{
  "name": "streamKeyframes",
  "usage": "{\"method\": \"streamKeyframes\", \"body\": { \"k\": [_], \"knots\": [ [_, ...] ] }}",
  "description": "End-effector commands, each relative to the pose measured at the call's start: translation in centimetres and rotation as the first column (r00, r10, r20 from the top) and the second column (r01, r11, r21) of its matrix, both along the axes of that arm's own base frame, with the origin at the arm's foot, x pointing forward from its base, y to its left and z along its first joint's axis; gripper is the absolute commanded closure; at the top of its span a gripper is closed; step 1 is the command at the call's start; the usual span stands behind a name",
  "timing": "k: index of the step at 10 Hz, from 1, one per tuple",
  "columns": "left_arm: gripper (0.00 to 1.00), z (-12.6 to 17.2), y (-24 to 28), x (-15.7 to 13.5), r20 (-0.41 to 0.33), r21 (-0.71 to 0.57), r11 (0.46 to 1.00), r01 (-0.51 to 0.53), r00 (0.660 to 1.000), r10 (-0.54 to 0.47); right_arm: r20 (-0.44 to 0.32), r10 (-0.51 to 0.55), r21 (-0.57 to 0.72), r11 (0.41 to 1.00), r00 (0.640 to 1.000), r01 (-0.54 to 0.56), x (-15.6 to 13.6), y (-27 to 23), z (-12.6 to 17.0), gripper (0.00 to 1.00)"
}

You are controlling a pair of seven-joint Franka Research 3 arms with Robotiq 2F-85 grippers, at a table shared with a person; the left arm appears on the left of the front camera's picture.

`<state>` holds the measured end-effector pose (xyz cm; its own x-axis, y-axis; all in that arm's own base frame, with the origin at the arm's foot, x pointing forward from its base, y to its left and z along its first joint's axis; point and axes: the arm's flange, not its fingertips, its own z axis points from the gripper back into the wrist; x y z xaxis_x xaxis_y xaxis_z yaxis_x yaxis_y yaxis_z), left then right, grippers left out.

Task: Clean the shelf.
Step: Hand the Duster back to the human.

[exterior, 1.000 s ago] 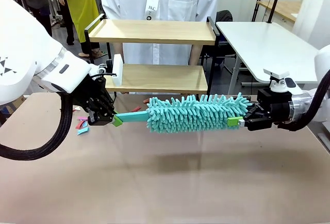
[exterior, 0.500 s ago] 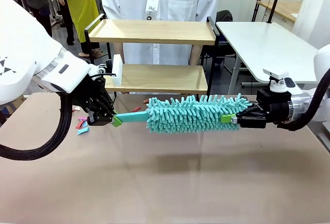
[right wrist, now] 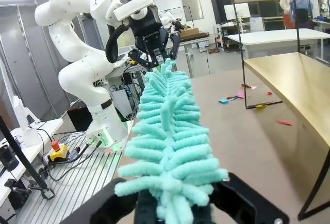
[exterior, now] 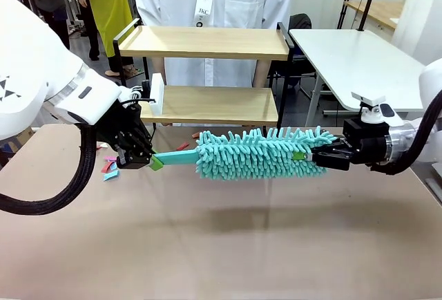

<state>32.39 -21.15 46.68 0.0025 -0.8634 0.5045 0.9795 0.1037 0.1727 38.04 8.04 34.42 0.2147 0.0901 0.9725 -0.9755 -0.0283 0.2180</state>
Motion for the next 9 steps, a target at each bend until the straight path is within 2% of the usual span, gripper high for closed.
{"method": "streamKeyframes", "body": {
  "k": [1,2,3,4,5,6,8,9],
  "knots": [
    [0.87,0.4,-0.3,-0.2,0.005,-0.007,1.000,-0.008,1.000,0.008,0.026,0.006,-0.006,1.000,1.000,-0.006,0.4,0.8,-0.3,1.00],
    [0.87,0.4,-0.3,-0.2,0.005,-0.007,1.000,-0.008,1.000,0.008,-0.015,0.021,-0.013,1.000,1.000,-0.021,0.7,0.8,-0.4,1.00],
    [0.87,0.4,-0.3,-0.2,0.005,-0.007,1.000,-0.008,1.000,0.008,-0.001,0.000,0.000,1.000,1.000,0.000,0.0,0.0,-0.1,1.00],
    [0.31,0.0,0.0,0.0,-0.001,0.001,1.000,0.001,1.000,-0.001,-0.001,0.000,0.000,1.000,1.000,0.000,0.0,0.0,-0.1,1.00],
    [0.30,0.4,0.3,-0.1,-0.023,-0.035,0.999,-0.025,0.999,0.025,-0.001,0.000,0.000,1.000,1.000,0.000,0.0,0.0,-0.1,1.00],
    [0.00,0.8,0.8,-0.1,-0.036,-0.057,0.998,-0.033,0.999,0.030,-0.001,0.000,0.000,1.000,1.000,0.000,0.0,0.0,-0.1,1.00],
    [0.00,1.9,4.5,0.0,-0.066,-0.192,0.980,-0.052,0.997,0.040,-0.001,0.000,0.000,1.000,1.000,0.000,0.0,0.0,-0.1,1.00],
    [0.04,2.4,6.9,0.1,-0.077,-0.274,0.959,-0.074,0.996,0.055,-0.001,0.000,0.000,1.000,1.000,0.000,0.0,0.0,-0.1,1.00]
  ]
}}
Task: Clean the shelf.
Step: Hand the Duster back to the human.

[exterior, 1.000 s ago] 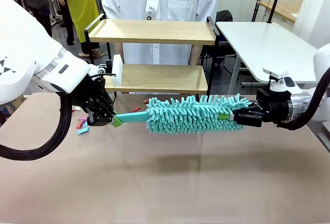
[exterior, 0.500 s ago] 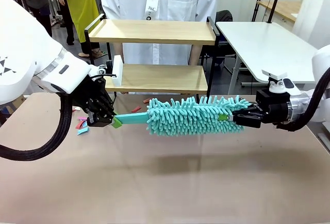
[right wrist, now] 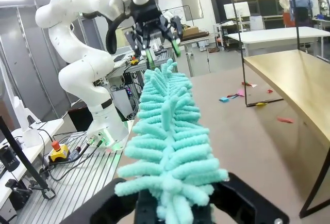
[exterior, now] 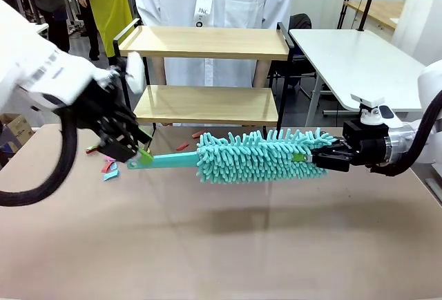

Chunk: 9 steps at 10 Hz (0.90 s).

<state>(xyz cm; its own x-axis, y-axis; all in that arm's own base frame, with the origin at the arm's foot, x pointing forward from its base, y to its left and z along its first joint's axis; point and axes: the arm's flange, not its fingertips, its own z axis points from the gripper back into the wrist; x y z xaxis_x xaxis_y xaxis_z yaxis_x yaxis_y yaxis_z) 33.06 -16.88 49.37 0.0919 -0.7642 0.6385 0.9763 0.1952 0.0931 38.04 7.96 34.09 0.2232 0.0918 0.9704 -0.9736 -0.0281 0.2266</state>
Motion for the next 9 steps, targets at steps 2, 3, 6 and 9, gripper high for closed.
{"method": "streamKeyframes", "body": {
  "k": [2,3,6,9],
  "knots": [
    [0.00,0.1,7.7,-0.9,0.008,-0.221,0.974,-0.054,0.998,0.057,0.007,0.000,0.001,1.000,1.000,0.000,0.0,0.1,0.3,1.00],
    [0.00,0.0,10.7,-1.3,0.017,-0.311,0.949,-0.050,0.998,0.058,0.007,0.000,0.001,1.000,1.000,0.000,0.0,0.1,0.3,1.00],
    [0.00,-1.4,16.0,-2.3,0.017,-0.387,0.913,-0.127,0.989,0.145,0.007,0.000,0.001,1.000,1.000,0.000,0.0,0.1,0.3,1.00],
    [0.00,2.1,17.9,1.3,0.002,-0.374,0.916,-0.148,0.987,0.160,-0.001,0.000,0.000,1.000,1.000,0.000,0.0,0.0,0.0,0.83]
  ]
}}
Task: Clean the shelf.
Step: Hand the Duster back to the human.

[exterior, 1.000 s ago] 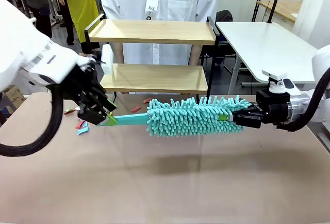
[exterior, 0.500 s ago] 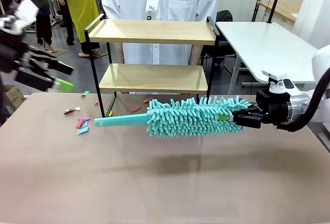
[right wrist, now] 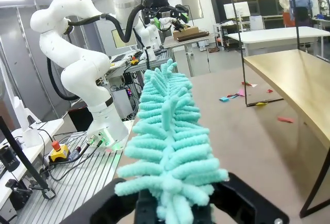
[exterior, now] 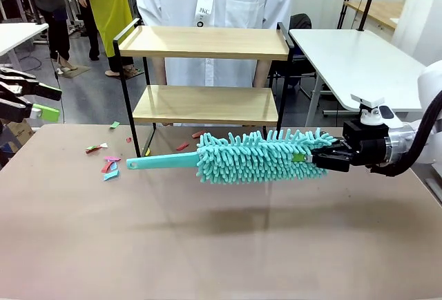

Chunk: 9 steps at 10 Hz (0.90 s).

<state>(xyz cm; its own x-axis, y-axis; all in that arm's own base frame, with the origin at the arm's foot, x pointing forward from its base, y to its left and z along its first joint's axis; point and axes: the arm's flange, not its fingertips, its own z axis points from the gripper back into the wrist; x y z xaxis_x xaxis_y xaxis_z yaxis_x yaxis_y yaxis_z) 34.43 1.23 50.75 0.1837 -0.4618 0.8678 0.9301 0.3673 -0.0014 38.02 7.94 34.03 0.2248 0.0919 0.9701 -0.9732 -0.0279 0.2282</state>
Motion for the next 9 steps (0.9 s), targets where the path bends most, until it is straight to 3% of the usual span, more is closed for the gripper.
{"method": "streamKeyframes", "body": {
  "k": [1,3,5,6,9],
  "knots": [
    [0.00,0.8,-0.2,0.0,0.023,-0.014,1.000,-0.002,1.000,0.002,0.061,-0.069,0.043,0.997,0.996,0.067,-0.1,-0.8,2.8,0.83],
    [0.00,0.8,-0.2,0.0,0.023,-0.014,1.000,-0.002,1.000,0.002,0.182,-0.192,0.101,0.979,0.964,0.176,-1.2,-3.2,9.6,0.83],
    [0.00,0.8,-0.2,0.0,0.023,-0.014,1.000,-0.002,1.000,0.002,0.228,-0.360,0.180,0.929,0.904,0.325,-2.1,-6.4,15.5,0.83],
    [0.00,0.8,-0.2,0.0,0.023,-0.014,1.000,-0.002,1.000,0.002,0.222,-0.476,0.207,0.876,0.851,0.435,-2.6,-8.0,17.8,0.83],
    [0.00,0.8,-0.2,0.0,0.023,-0.014,1.000,-0.002,1.000,0.002,0.233,-0.779,0.276,0.627,0.582,0.729,-3.0,-12.9,21.2,0.83]
  ]
}}
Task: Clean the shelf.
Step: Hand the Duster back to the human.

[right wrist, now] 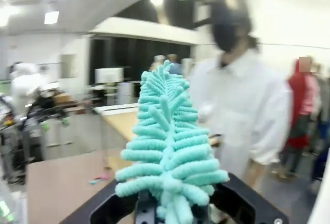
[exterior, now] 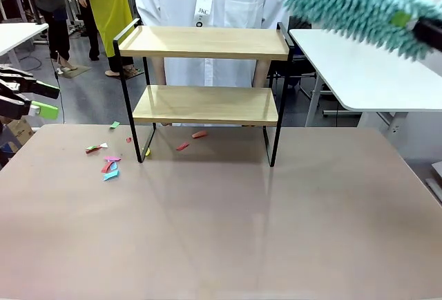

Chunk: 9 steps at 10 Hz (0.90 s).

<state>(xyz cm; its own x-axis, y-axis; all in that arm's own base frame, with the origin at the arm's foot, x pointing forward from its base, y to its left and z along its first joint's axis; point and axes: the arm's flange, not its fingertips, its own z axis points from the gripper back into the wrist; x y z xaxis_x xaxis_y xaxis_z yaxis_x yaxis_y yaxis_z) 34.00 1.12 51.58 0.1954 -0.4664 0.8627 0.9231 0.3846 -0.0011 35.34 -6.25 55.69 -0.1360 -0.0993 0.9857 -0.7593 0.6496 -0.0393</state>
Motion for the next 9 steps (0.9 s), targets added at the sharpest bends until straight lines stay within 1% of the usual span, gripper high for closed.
{"method": "streamKeyframes", "body": {
  "k": [1,2,3,4,5,7,9],
  "knots": [
    [0.00,-0.1,-0.1,0.4,0.027,-0.023,1.000,0.017,1.000,-0.016,-0.006,-0.237,0.054,0.970,0.971,0.237,-0.6,-0.5,-0.2,0.83],
    [0.00,-0.1,-0.1,0.4,0.027,-0.023,1.000,0.017,1.000,-0.016,-0.019,-0.384,0.056,0.921,0.923,0.385,-0.6,-2.6,-0.7,0.83],
    [0.00,-0.1,-0.1,0.4,0.027,-0.023,1.000,0.017,1.000,-0.016,-0.048,-0.470,0.051,0.880,0.881,0.472,-0.8,-4.3,-1.5,0.83],
    [0.00,-0.1,-0.1,0.4,0.027,-0.023,1.000,0.017,1.000,-0.016,-0.071,-0.529,0.038,0.846,0.846,0.532,-1.0,-5.4,-2.7,0.83],
    [0.00,-0.1,-0.1,0.4,0.027,-0.023,1.000,0.017,1.000,-0.016,-0.092,-0.563,0.021,0.823,0.821,0.567,-1.1,-6.0,-3.8,0.83],
    [0.00,-0.1,-0.1,0.4,0.027,-0.023,1.000,0.017,1.000,-0.016,-0.149,-0.591,-0.012,0.803,0.793,0.596,-1.2,-6.4,-6.6,0.83],
    [0.00,-0.1,-0.1,0.4,0.027,-0.023,1.000,0.017,1.000,-0.016,-0.209,-0.584,-0.041,0.807,0.785,0.589,-1.6,-5.7,-10.4,0.83]
  ]
}}
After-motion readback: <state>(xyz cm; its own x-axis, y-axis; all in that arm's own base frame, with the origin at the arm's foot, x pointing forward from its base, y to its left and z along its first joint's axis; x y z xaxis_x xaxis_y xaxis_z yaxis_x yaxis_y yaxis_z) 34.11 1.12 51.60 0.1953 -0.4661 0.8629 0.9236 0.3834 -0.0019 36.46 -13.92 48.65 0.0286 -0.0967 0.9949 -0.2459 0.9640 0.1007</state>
